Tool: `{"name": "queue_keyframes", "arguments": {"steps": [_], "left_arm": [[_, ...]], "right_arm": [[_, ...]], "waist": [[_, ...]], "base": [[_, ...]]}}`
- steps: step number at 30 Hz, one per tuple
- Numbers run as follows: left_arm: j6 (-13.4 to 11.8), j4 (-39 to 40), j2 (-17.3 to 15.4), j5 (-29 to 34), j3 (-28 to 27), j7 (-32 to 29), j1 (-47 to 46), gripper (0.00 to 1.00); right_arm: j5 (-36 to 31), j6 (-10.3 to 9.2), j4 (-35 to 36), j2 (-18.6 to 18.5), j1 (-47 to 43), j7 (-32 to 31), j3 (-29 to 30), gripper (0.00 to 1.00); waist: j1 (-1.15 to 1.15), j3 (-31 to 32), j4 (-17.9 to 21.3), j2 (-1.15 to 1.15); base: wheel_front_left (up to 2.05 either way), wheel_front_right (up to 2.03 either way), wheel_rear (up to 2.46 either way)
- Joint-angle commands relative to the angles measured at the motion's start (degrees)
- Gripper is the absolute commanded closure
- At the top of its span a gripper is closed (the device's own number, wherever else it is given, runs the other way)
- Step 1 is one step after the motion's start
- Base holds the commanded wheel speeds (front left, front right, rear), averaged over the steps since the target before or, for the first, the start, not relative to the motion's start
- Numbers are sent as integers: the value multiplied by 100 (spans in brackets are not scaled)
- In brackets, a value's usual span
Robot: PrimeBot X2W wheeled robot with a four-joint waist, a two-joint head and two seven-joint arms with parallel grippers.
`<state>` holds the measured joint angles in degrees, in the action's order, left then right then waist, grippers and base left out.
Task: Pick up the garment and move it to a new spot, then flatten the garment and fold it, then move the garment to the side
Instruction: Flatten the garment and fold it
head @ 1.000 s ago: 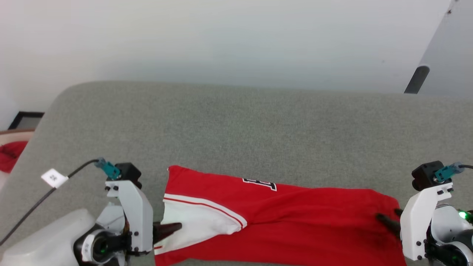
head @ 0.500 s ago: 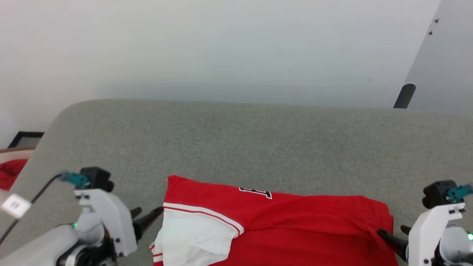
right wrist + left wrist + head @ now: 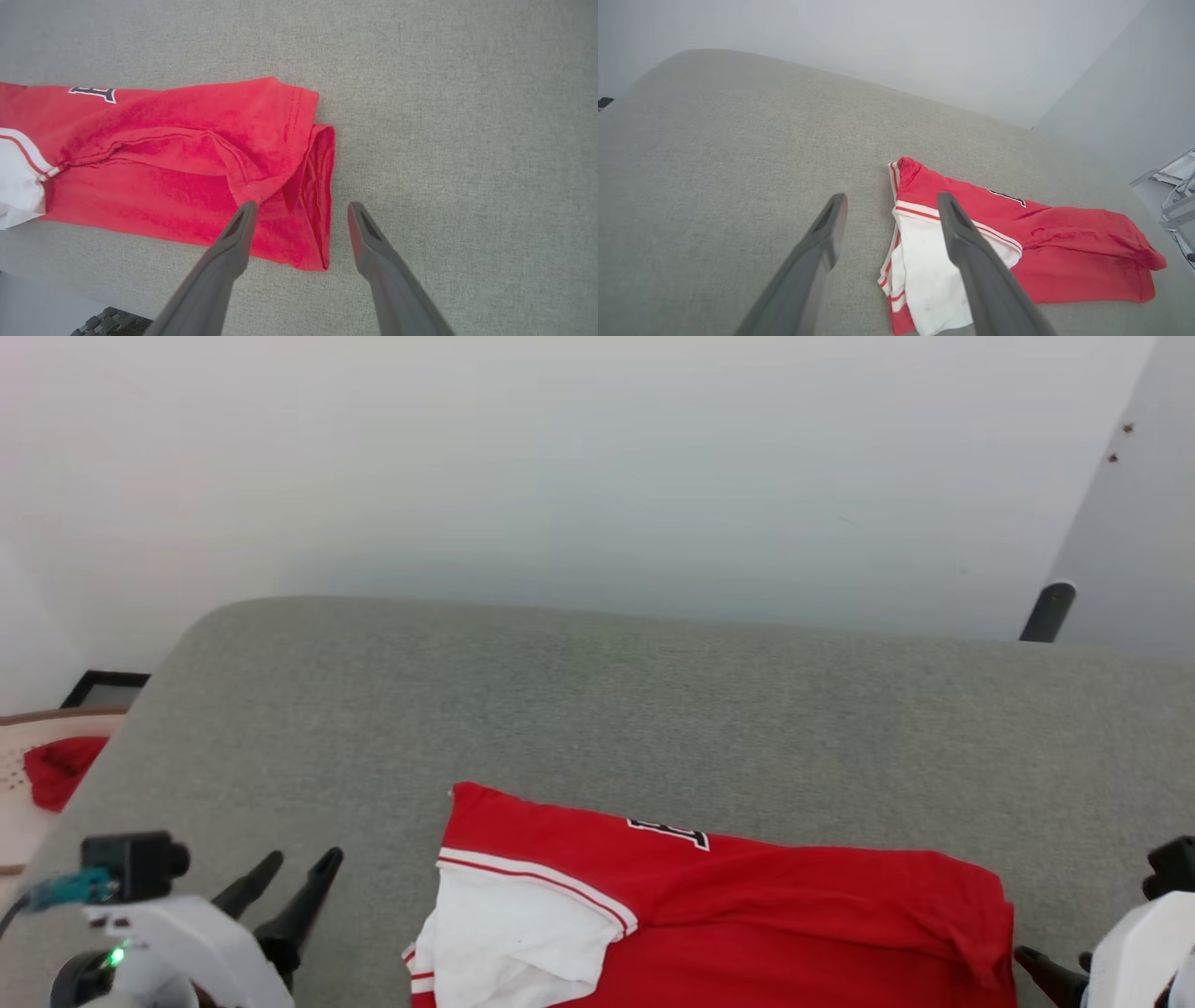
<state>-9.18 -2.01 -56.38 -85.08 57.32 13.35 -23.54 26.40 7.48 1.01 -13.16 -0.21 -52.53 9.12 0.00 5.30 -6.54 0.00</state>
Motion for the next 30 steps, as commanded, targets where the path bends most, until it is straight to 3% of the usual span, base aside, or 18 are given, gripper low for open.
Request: {"name": "queue_keyframes", "arguments": {"steps": [1,5,12,22,30], "left_arm": [[-52,65,-42,87,-96,94,178,0],[-161,188,-39,268,-461,175,544,0],[-309,308,360,950,-1611,181,1453,0],[-156,418,999,1765,-2856,173,2502,0],[91,411,1543,2083,-3348,173,2812,0]], "right_arm": [[-100,2,-57,87,-10,-63,147,0],[-277,2,-199,219,101,-200,437,0],[-562,2,-519,259,258,-423,701,0],[-848,2,-1118,281,462,-586,819,0],[-983,2,-1852,262,804,-500,834,0]], "waist": [[0,26,-99,0],[0,21,-233,0],[0,-59,-487,0],[0,-245,-797,0],[0,-540,-1010,0]], "base": [[0,0,0],[0,0,0],[0,0,0],[0,0,0],[0,0,0]]}}
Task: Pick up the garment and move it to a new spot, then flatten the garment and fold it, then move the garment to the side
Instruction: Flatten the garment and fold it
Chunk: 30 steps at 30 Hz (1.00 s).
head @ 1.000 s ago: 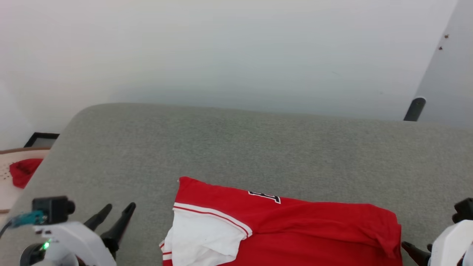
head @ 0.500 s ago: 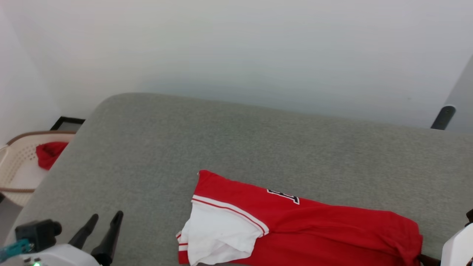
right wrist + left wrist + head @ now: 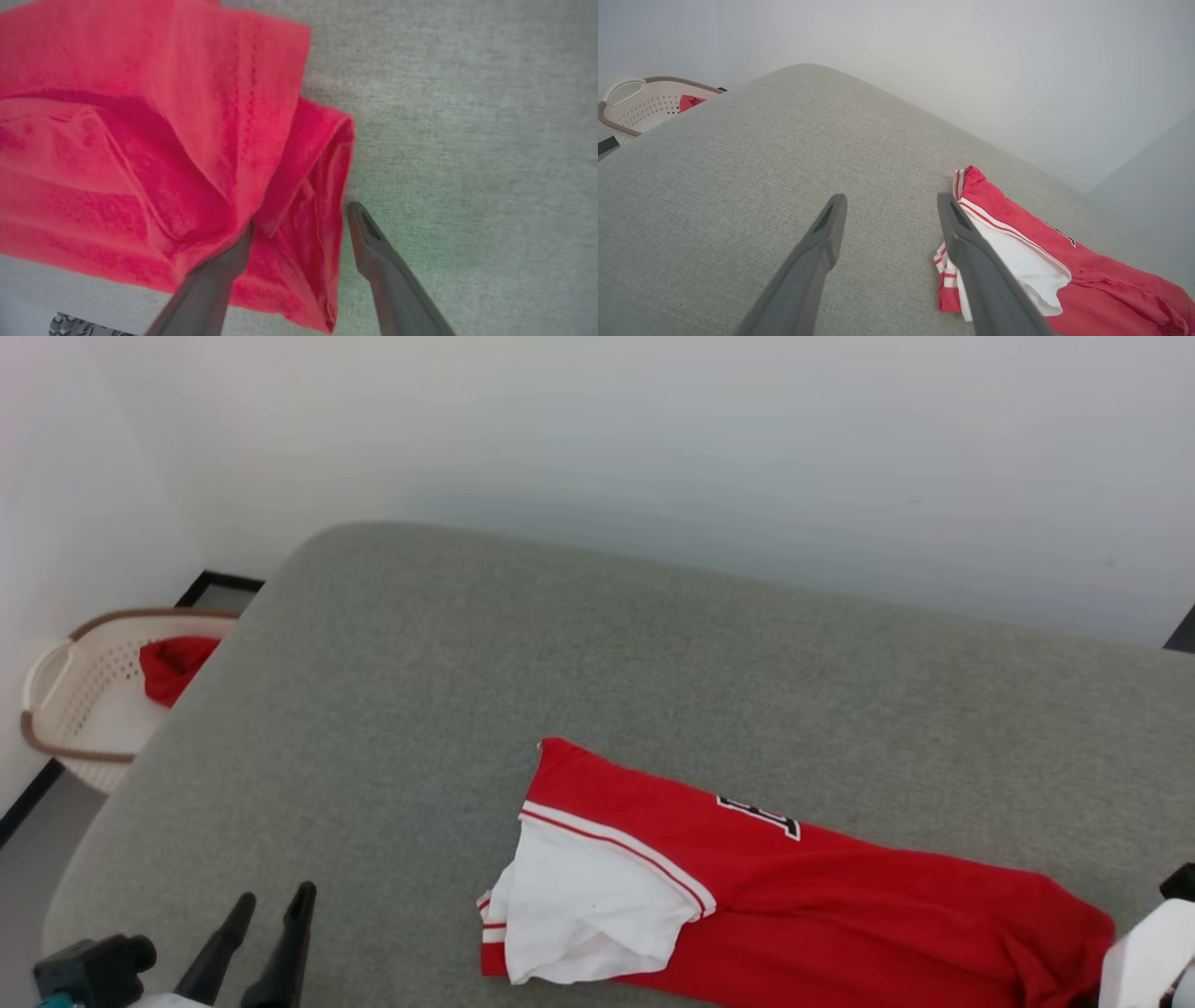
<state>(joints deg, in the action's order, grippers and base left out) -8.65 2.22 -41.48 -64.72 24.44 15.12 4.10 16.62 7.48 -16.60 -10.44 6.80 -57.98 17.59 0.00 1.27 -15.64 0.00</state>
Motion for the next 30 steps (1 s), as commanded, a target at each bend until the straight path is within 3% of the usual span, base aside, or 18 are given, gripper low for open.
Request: {"name": "queue_keyframes", "arguments": {"steps": [1,6,7,8,18,30], "left_arm": [[70,-21,105,77,-101,-4,60,0],[171,-56,289,164,-210,-3,58,0],[196,-65,327,175,-227,-3,56,0],[219,-72,352,202,-246,-3,56,0],[315,-158,630,379,-468,-3,151,0],[391,-156,768,407,-626,-3,364,0]], "right_arm": [[27,2,-180,-9,159,49,-53,0],[129,2,-641,-73,343,73,-242,0],[192,2,-751,-80,386,65,-300,66],[244,2,-839,-95,422,70,-344,100],[662,0,-1206,-392,737,116,-622,100],[639,-3,-1418,-1159,921,310,-312,100]], "waist": [[0,-174,-119,0],[0,-293,-179,0],[0,-312,-189,0],[0,-330,-195,0],[0,-385,-108,0],[0,-173,141,0]], "base": [[0,0,0],[0,0,0],[0,0,0],[0,0,0],[0,0,0],[0,0,0]]}}
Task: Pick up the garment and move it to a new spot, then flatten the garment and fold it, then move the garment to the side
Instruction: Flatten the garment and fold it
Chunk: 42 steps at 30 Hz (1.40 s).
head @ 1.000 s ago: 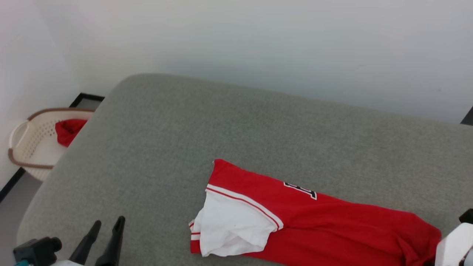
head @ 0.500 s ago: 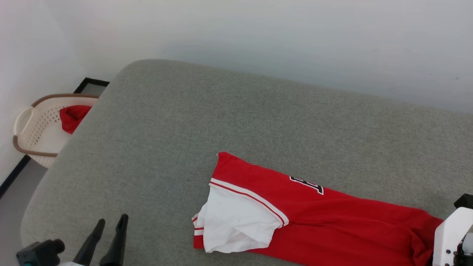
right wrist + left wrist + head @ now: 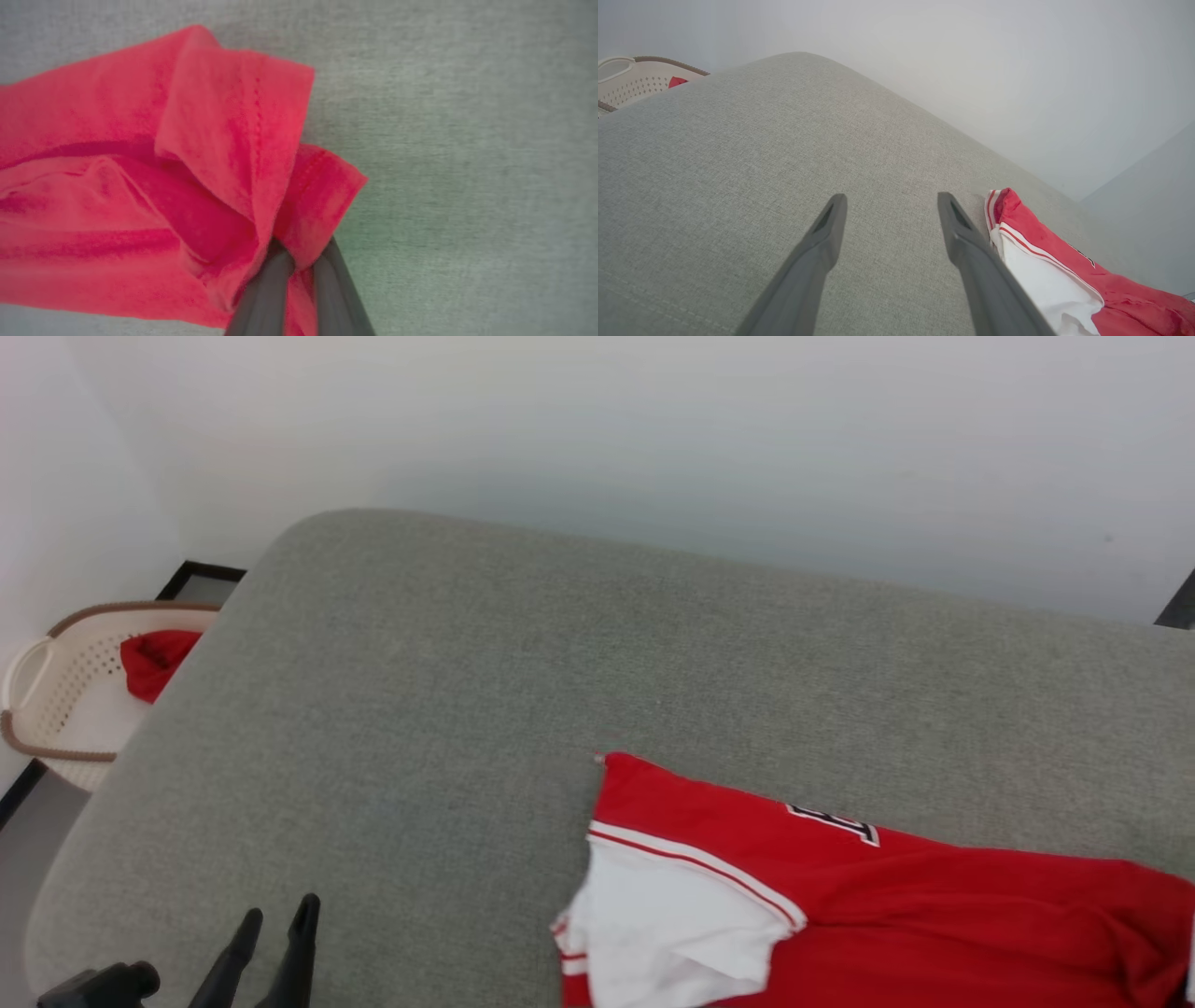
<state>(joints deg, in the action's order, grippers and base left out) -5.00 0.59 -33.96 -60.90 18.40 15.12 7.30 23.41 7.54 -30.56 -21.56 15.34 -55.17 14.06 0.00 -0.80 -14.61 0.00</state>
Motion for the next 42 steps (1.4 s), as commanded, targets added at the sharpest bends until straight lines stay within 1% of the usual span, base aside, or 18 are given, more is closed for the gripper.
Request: {"name": "queue_keyframes", "arguments": {"steps": [1,6,9,12,15,20,24,28,31,34,38,42], "left_arm": [[27,4,7,26,-26,-4,65,0],[20,1,19,31,-27,-3,136,0],[-3,-4,8,7,-34,-8,190,0],[-21,8,-3,-34,-50,-12,255,0],[-29,24,-2,-58,-53,-21,299,0],[-49,42,-5,-105,-67,-19,352,0],[-48,53,4,-113,-54,-39,336,0],[-35,42,35,-104,-3,-77,266,0],[-8,17,68,-77,60,-97,198,0],[29,-28,105,-63,119,-132,109,0],[71,-93,161,-33,210,-177,-10,0],[122,-176,229,0,311,-218,-124,0]], "right_arm": [[-84,-9,-56,-104,76,49,72,100],[-299,-9,-313,-266,170,125,224,100],[-152,-9,-338,-173,217,102,259,100],[148,-8,-158,-51,218,-40,138,100],[608,-8,188,114,132,-270,49,100],[1280,-8,1070,432,-87,-688,-176,100],[1583,-8,1802,816,-240,-957,-455,100],[1715,-8,2319,1329,-311,-1053,-775,100],[1731,-8,2509,1602,-300,-986,-1038,100],[1747,-8,2527,1781,-253,-787,-1344,100],[1756,-8,2300,1864,-149,-367,-1713,100],[1990,-8,1889,1876,10,211,-2233,100]], "waist": [[0,47,62,0],[0,131,155,0],[0,216,214,0],[0,281,277,0],[0,338,322,0],[0,423,368,0],[0,473,362,0],[0,510,288,0],[0,516,189,0],[0,512,69,0],[0,503,-105,0],[0,496,-278,0]], "base": [[0,0,0],[0,0,0],[0,0,0],[0,0,0],[0,0,0],[0,0,0],[0,0,0],[0,0,0],[0,0,0],[0,0,0],[0,0,0],[0,0,0]]}}
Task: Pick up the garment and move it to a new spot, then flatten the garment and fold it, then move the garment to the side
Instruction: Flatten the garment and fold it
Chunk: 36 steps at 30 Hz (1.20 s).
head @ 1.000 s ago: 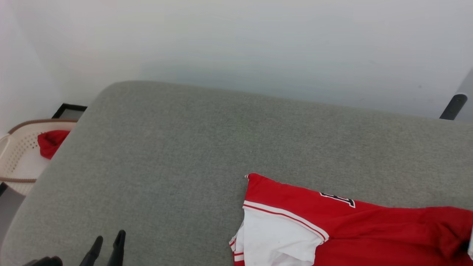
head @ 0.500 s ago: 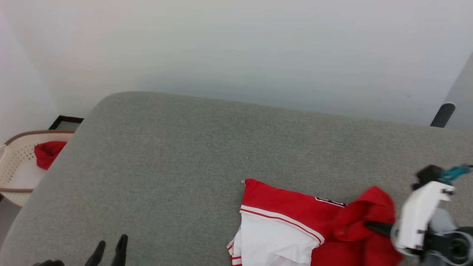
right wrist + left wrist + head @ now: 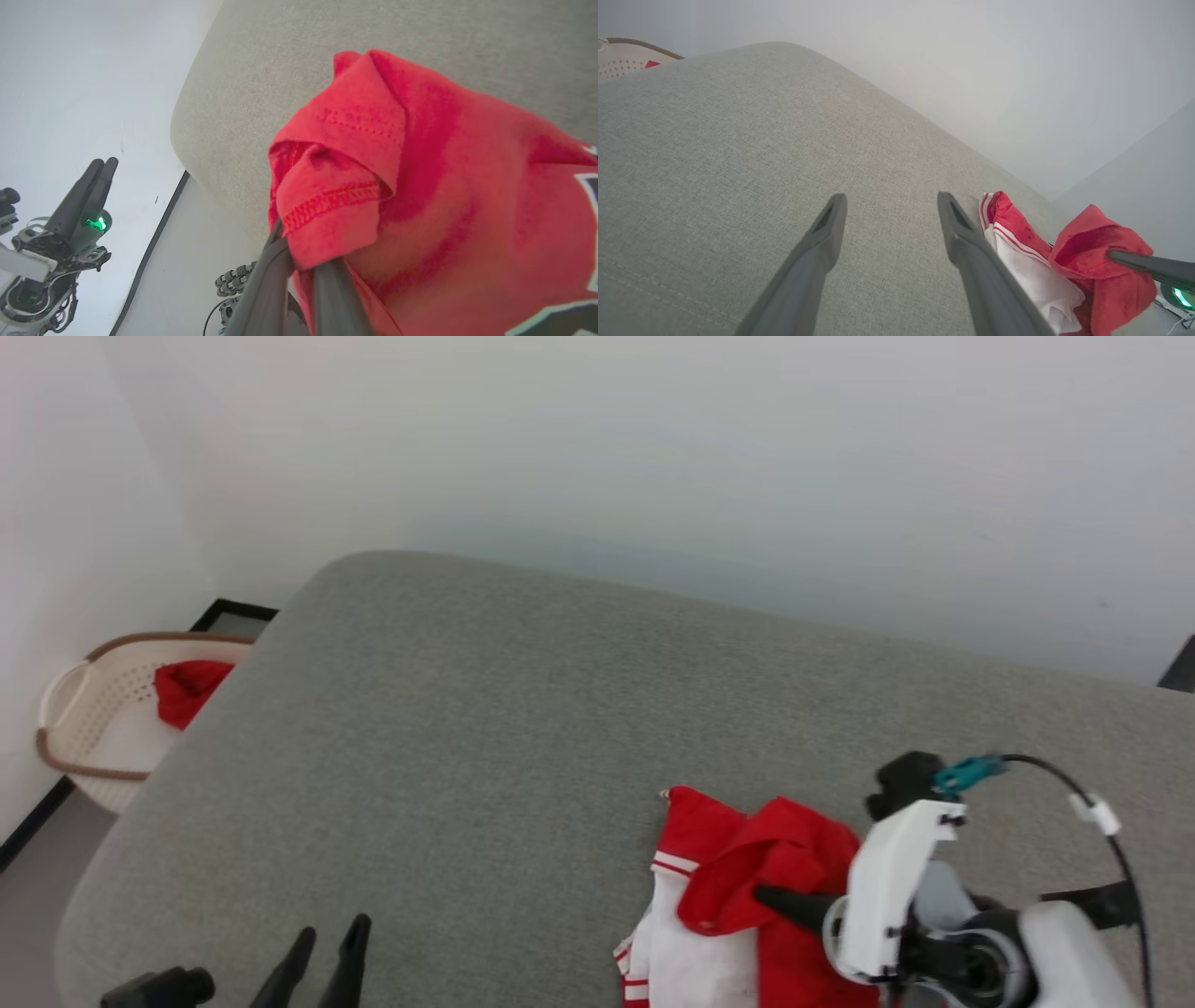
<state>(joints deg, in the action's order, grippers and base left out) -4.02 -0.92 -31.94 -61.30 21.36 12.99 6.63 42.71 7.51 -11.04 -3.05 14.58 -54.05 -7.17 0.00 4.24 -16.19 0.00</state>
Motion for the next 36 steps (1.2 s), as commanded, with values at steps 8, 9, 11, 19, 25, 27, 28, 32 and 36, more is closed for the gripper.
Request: {"name": "queue_keyframes", "arguments": {"steps": [8,9,11,19,25,27,28,32,36], "left_arm": [[97,-192,143,37,114,-26,-193,0],[109,-213,151,38,125,-24,-203,0],[116,-233,156,37,126,-22,-214,0],[133,-309,169,-15,63,33,-130,0],[117,-282,136,7,-2,64,-35,0],[99,-266,127,6,-29,75,0,0],[94,-255,115,16,-35,81,19,0],[61,-215,69,49,-72,100,93,0],[4,-168,17,136,-132,122,172,0]], "right_arm": [[50,-3,-1108,20,557,1081,-733,100],[68,-3,-1246,20,610,1174,-774,100],[84,-3,-1386,20,654,1249,-820,100],[249,-3,-1865,20,1024,1556,-1197,0],[464,-3,-1632,18,1092,1515,-1261,0],[529,-3,-1464,18,1070,1484,-1214,0],[482,-3,-1370,18,1057,1485,-1175,0],[327,-3,-876,-113,922,1509,-1066,0],[264,-3,-263,-374,765,1769,-972,0]], "waist": [[0,-33,-319,0],[0,-34,-330,0],[0,-33,-336,0],[0,-1,-197,0],[0,71,72,0],[0,99,176,0],[0,114,232,0],[0,160,482,0],[0,177,759,0]], "base": [[0,0,0],[0,0,0],[0,0,0],[0,0,0],[0,0,0],[0,0,0],[0,0,0],[0,0,0],[0,0,0]]}}
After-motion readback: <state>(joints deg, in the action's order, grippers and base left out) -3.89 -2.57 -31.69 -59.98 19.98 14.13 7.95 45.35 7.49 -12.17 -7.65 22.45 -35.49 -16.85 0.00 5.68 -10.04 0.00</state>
